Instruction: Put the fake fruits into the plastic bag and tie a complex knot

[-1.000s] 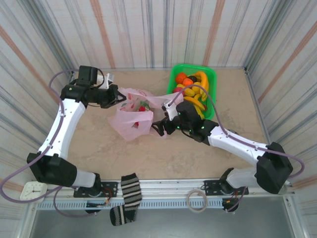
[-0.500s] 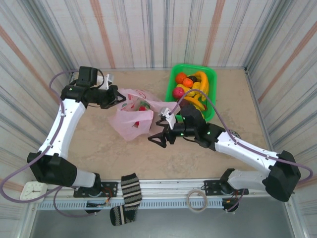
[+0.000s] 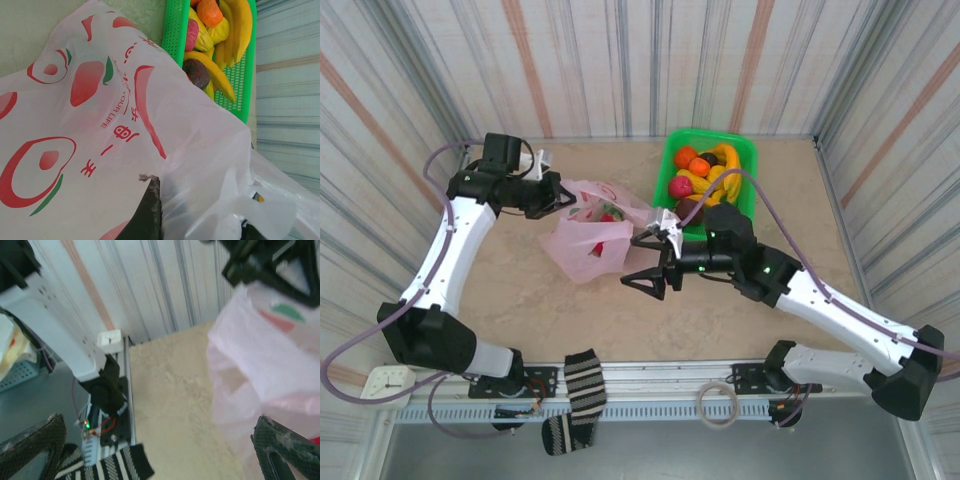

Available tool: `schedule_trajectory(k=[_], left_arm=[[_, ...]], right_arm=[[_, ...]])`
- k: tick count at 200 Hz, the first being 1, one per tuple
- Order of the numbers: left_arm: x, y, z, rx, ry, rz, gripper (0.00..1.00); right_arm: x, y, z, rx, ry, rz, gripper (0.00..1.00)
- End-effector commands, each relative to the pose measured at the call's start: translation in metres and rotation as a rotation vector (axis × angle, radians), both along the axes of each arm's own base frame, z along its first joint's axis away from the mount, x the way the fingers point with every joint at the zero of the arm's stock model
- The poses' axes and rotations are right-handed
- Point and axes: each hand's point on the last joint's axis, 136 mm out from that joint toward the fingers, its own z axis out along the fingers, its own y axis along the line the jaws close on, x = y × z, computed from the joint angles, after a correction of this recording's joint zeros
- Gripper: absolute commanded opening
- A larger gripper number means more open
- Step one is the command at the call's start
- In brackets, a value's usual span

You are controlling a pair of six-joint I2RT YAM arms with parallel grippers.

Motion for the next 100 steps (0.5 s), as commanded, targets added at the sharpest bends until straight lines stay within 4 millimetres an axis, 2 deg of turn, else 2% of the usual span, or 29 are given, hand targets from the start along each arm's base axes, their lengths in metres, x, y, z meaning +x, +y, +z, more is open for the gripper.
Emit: schedule_trajectory(k=[1, 15, 31, 54, 73, 100], left_arm=[[0.004, 0.004, -0.003, 0.036, -0.01, 0.011, 0.0], [0.004, 0.005, -0.004, 0.044, -0.008, 0.012, 0.0], [0.004, 0.009, -0.004, 0.055, -0.01, 0.021, 0.0], [0.004, 0.015, -0.002, 0.06, -0.018, 0.034, 0.0], [0.003, 0.02, 0.0, 0.067, -0.022, 0.045, 0.0], [0.001, 0.021, 0.004, 0.065, -0.033, 0.045, 0.0]], right_arm=[[0.002, -0.012, 0.044, 0.08, -0.021, -0.055, 0.98], [0.025, -0.027, 0.06, 0.104, 0.004, -0.171, 1.0], [0.06, -0.054, 0.065, 0.11, 0.073, -0.332, 1.0], [0.11, -0.1, 0.049, 0.107, 0.211, -0.566, 1.0], [0.142, -0.135, 0.015, 0.086, 0.376, -0.713, 0.99], [0.169, -0.166, -0.06, -0.072, 0.575, -0.873, 1.0]])
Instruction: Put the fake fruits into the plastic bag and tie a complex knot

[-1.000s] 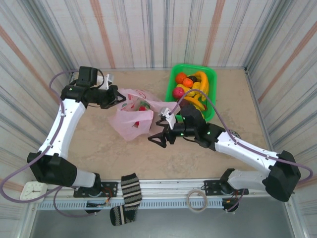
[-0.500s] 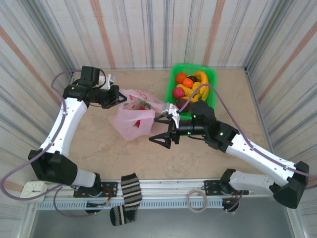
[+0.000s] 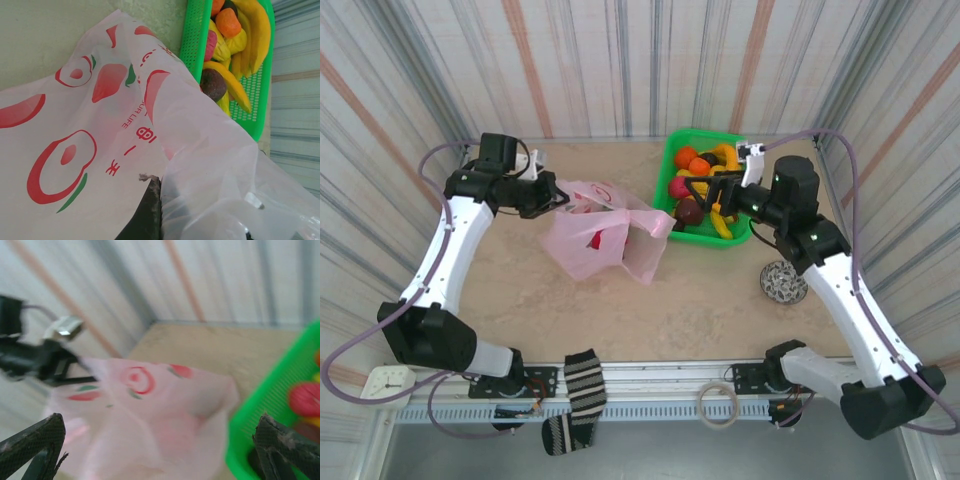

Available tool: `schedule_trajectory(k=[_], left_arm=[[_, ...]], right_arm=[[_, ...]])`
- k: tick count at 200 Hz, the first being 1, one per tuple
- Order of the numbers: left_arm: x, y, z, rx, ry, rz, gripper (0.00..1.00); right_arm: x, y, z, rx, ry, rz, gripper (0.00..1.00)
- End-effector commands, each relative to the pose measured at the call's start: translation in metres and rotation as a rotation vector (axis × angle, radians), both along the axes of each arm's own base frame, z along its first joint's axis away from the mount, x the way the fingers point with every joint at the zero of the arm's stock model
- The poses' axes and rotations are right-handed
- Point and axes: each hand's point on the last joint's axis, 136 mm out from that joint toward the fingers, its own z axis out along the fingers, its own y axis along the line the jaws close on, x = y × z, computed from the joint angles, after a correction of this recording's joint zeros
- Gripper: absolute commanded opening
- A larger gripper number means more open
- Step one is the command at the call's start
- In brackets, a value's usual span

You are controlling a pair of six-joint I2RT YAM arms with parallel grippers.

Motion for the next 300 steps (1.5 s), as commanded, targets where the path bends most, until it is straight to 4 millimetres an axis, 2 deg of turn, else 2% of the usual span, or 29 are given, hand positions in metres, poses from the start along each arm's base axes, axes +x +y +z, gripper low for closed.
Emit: schedule_trajectory(k=[1, 19, 35, 54, 77, 97, 135, 210, 252, 282, 300], left_arm=[[-0.005, 0.005, 0.01, 0.019, -0.033, -0.005, 0.0], [-0.005, 0.003, 0.012, 0.005, -0.031, -0.013, 0.0], [-0.005, 0.001, 0.014, -0.005, -0.033, -0.018, 0.0], [-0.006, 0.001, 0.014, -0.007, -0.034, -0.021, 0.0], [-0.005, 0.001, 0.014, -0.003, -0.036, -0.019, 0.0], [-0.005, 0.001, 0.016, -0.004, -0.041, -0.021, 0.0], [-0.005, 0.002, 0.017, 0.0, -0.044, -0.021, 0.0], [-0.008, 0.004, 0.017, 0.017, -0.044, -0.022, 0.0], [-0.009, 0.005, 0.019, 0.021, -0.048, -0.019, 0.0], [-0.01, 0.005, 0.019, 0.02, -0.047, -0.02, 0.0], [-0.009, 0.005, 0.019, 0.02, -0.047, -0.02, 0.0]], right_arm=[[0.012, -0.021, -0.085, -0.058, 0.331, -0.119, 1.0], [0.024, -0.029, -0.134, -0.141, 0.453, -0.18, 1.0], [0.034, -0.03, -0.169, -0.198, 0.534, -0.205, 1.0], [0.047, -0.028, -0.198, -0.269, 0.579, -0.223, 0.98], [0.063, -0.023, -0.223, -0.33, 0.608, -0.227, 0.97], [0.076, -0.013, -0.236, -0.398, 0.602, -0.199, 0.97], [0.092, -0.008, -0.261, -0.558, 0.628, -0.174, 0.99], [0.111, -0.006, -0.284, -0.857, 0.532, -0.017, 0.99], [0.119, 0.002, -0.303, -0.872, 0.539, 0.031, 0.99], [0.115, 0.001, -0.317, -0.873, 0.592, 0.029, 1.0], [0.111, -0.002, -0.323, -0.879, 0.612, 0.026, 0.97]])
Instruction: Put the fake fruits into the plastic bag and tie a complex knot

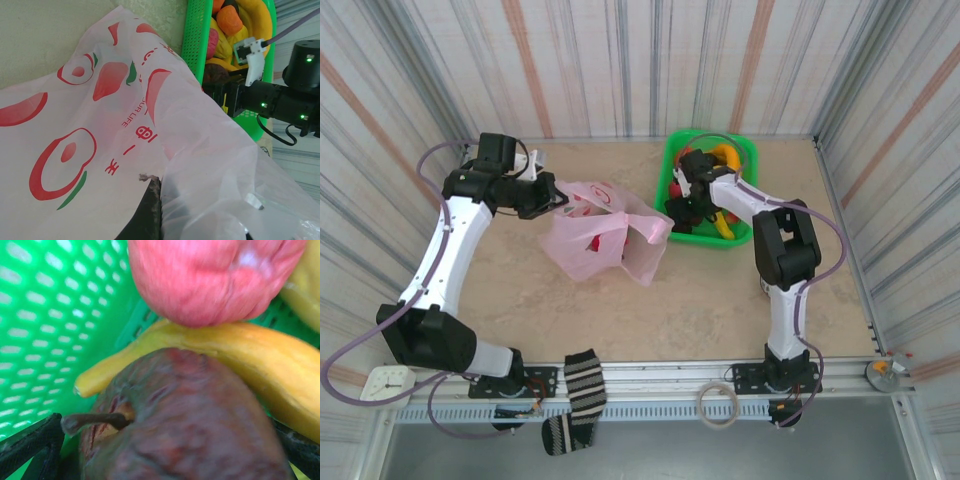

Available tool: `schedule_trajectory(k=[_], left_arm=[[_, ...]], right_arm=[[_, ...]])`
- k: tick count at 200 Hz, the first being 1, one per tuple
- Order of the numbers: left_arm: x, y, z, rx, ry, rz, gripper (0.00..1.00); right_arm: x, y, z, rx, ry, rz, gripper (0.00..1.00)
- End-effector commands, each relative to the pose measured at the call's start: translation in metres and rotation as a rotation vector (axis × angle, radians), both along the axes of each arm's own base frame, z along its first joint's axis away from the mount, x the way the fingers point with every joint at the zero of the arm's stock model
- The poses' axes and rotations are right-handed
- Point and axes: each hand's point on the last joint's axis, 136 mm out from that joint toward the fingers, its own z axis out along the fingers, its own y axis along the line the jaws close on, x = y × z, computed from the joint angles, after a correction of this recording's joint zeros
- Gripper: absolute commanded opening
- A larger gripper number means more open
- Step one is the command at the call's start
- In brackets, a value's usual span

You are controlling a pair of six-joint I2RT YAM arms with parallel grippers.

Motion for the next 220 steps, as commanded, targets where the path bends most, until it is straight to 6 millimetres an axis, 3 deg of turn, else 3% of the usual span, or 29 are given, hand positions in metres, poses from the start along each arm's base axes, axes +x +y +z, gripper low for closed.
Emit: schedule_trajectory(k=[1, 30, 76, 105, 169, 220], left_arm=[[-0.005, 0.004, 0.017, 0.01, -0.048, -0.008, 0.0], [-0.005, 0.004, 0.017, 0.009, -0.047, -0.007, 0.0], [-0.006, 0.003, 0.015, 0.007, -0.043, -0.01, 0.0], [-0.006, 0.003, 0.016, 0.007, -0.044, -0.01, 0.0], [-0.007, 0.002, 0.016, 0.001, -0.042, -0.012, 0.0], [-0.007, -0.001, 0.013, -0.007, -0.03, -0.021, 0.0]], right_arm=[[-0.019, -0.007, -0.02, -0.056, 0.085, 0.012, 0.97], [-0.019, -0.01, -0.018, -0.042, 0.075, -0.002, 0.85], [-0.008, -0.009, 0.017, 0.041, -0.039, -0.024, 0.64], [-0.008, -0.012, 0.039, 0.087, -0.103, -0.031, 0.6], [-0.01, -0.016, 0.06, 0.206, -0.181, -0.037, 0.58], [-0.02, -0.014, 0.089, 0.279, -0.296, 0.01, 0.58]])
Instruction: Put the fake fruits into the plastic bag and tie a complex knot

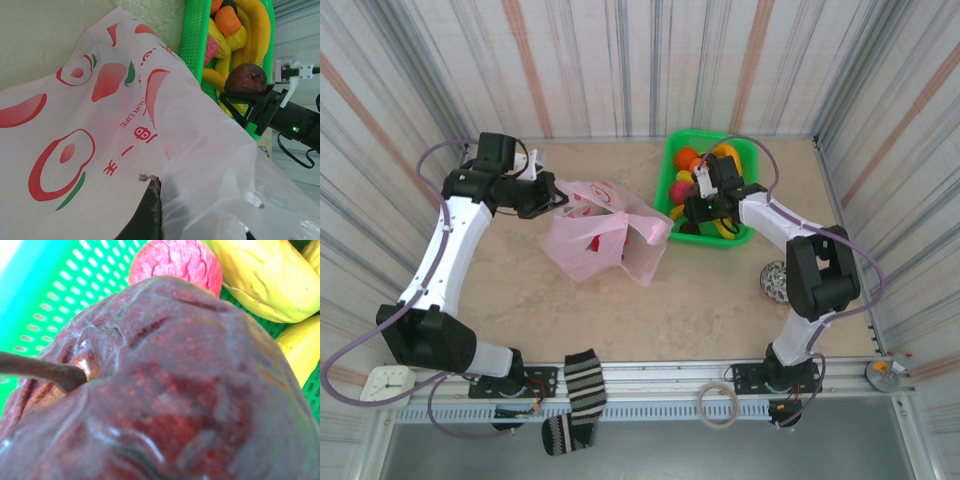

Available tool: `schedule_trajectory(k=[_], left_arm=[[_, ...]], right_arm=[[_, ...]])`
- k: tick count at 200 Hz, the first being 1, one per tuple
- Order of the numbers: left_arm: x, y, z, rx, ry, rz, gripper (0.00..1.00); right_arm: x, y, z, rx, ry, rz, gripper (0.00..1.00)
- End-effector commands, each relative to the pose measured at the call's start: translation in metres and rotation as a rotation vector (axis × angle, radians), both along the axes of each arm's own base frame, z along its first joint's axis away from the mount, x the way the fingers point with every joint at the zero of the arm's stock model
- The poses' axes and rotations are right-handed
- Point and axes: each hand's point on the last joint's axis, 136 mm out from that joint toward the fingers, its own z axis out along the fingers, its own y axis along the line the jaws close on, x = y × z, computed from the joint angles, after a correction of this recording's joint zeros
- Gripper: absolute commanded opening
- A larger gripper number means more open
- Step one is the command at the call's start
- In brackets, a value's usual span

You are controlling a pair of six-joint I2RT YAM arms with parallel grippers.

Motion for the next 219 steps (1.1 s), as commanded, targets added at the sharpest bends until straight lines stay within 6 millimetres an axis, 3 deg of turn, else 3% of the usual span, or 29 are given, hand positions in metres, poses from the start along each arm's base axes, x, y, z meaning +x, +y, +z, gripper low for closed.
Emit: schedule_trajectory(k=[1, 41, 100, 160, 219], left_arm=[[-0.006, -0.001, 0.011, -0.006, -0.025, -0.019, 0.0], [-0.003, -0.004, 0.008, -0.012, -0.02, -0.021, 0.0], [0.003, -0.007, 0.007, -0.031, -0.009, -0.024, 0.0], [0.011, -0.004, 0.008, -0.023, -0.01, -0.013, 0.0], [0.014, 0.0, 0.004, -0.015, 0.003, -0.002, 0.0]], right_arm=[[0.001, 0.006, 0.033, 0.08, -0.102, 0.025, 0.58], [-0.016, 0.003, 0.051, 0.146, -0.238, 0.057, 0.58], [-0.058, 0.012, 0.103, 0.207, -0.393, 0.127, 0.57], [-0.141, 0.033, 0.137, 0.244, -0.446, 0.229, 0.57], [-0.217, 0.057, 0.13, 0.303, -0.415, 0.355, 0.57]])
